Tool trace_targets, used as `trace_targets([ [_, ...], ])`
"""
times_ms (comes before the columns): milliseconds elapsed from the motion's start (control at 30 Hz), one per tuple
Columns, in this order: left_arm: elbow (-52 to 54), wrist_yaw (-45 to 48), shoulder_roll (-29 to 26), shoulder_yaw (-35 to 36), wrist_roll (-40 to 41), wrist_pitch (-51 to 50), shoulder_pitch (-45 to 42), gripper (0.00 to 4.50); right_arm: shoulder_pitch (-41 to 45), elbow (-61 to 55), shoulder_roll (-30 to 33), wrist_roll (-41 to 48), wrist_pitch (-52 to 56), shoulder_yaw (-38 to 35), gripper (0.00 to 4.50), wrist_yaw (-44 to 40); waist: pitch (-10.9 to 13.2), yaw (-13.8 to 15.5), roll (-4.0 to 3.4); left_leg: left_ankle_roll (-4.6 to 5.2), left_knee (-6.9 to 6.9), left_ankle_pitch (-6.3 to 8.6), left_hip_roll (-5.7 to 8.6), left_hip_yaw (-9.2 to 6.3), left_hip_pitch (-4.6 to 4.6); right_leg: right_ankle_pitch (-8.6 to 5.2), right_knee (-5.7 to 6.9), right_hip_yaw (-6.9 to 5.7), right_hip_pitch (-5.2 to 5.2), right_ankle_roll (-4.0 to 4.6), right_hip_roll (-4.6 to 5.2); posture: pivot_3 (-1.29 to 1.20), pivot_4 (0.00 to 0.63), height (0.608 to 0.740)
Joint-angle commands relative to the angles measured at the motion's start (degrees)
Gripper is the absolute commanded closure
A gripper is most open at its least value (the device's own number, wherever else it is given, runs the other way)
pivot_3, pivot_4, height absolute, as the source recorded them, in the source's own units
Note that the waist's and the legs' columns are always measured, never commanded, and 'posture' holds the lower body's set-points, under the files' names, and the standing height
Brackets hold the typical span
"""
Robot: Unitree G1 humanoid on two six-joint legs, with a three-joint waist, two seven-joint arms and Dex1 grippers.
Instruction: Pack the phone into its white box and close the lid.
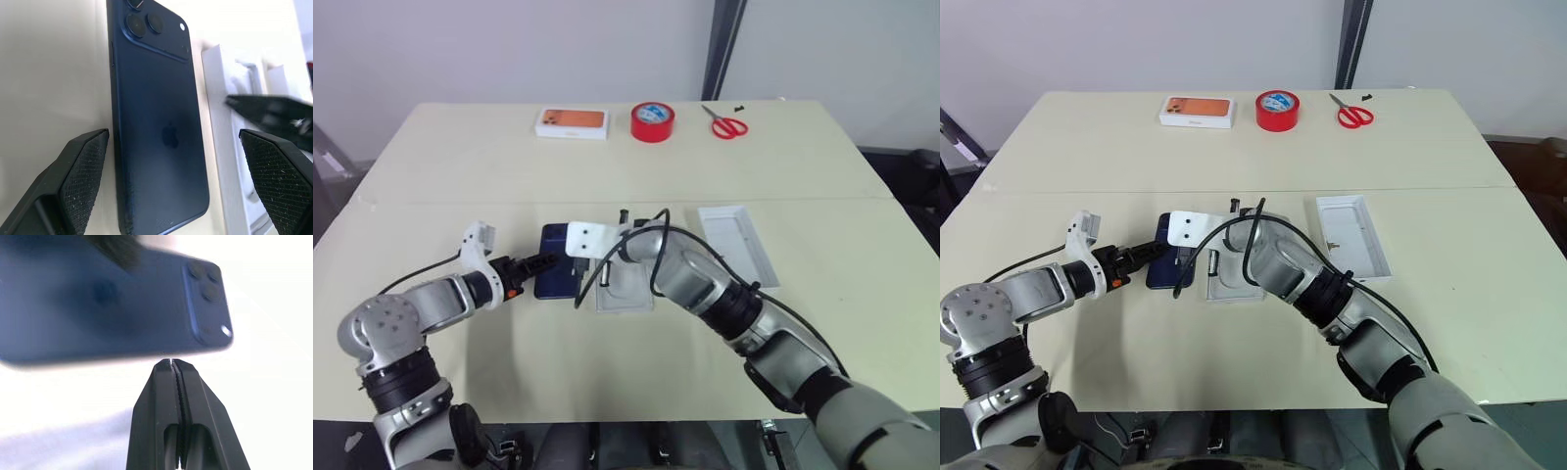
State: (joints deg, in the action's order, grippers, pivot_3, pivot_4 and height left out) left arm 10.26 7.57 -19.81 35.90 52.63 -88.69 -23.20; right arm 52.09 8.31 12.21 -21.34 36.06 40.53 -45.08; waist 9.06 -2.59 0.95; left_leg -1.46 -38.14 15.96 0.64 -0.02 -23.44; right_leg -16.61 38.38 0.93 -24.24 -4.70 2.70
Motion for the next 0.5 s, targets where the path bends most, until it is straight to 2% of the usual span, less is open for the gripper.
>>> trace_targets([
  [33, 0.82, 0.86, -1.77, -1.33, -1.47, 1.45, 1.38, 0.00, 0.89, -2.10, -0.33, -1.54, -1.78, 1.35, 4.46, -1.40, 0.00, -0.04, 0.00, 0.00, 0.02, 0.00, 0.00, 0.00, 0.01, 0.00, 0.02, 0.00, -0.02, 0.01, -0.01, 0.00, 0.150, 0.729],
  [300, 1.22, 2.64, -4.48, -2.17, -1.68, 3.94, 2.44, 0.00, 2.30, 1.29, -1.95, -3.81, -6.54, 2.19, 4.46, -2.03, 0.00, -0.05, 0.00, -0.01, 0.02, -0.01, -0.03, 0.00, 0.03, 0.01, 0.04, 0.01, -0.02, 0.02, -0.03, 0.00, 0.150, 0.729],
  [500, 1.03, 5.30, -8.73, -3.18, -2.58, 6.58, 4.10, 0.00, 3.79, 3.81, -2.19, -6.99, -9.04, 4.27, 4.46, -3.45, 0.00, 0.06, 0.00, -0.01, 0.02, -0.01, -0.03, 0.00, 0.02, 0.00, 0.04, 0.01, -0.04, 0.02, -0.02, 0.00, 0.150, 0.729],
])
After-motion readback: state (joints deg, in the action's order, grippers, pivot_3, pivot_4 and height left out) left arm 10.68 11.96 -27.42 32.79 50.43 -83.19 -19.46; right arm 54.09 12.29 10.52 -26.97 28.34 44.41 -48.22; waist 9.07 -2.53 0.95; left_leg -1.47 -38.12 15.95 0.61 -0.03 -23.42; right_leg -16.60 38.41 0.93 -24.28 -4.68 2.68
